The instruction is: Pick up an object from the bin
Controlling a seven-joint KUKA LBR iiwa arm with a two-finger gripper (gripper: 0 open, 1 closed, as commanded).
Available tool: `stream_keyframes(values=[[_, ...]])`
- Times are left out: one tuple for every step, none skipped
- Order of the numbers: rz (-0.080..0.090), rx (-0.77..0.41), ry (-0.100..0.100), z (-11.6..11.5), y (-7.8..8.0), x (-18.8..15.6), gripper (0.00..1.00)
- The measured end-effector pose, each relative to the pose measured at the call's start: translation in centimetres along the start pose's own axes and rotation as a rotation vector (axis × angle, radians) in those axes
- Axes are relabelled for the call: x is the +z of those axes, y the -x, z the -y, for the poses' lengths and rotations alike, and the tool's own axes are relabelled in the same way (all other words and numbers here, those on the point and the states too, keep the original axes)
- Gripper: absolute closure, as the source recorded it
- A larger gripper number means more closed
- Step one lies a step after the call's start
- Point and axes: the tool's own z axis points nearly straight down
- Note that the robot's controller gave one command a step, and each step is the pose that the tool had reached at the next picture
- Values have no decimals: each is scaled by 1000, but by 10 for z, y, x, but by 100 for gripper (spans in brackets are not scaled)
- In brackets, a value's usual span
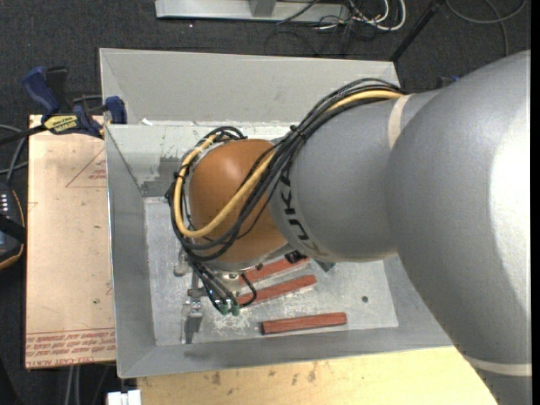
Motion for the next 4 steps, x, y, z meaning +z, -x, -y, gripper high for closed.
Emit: stream_keyframes(values=[[7,3,2,1,2,-3,0],[8,-59,3,52,7,9,0],[7,64,-1,78,7,29,0],[5,251,3,87,11,39,0]])
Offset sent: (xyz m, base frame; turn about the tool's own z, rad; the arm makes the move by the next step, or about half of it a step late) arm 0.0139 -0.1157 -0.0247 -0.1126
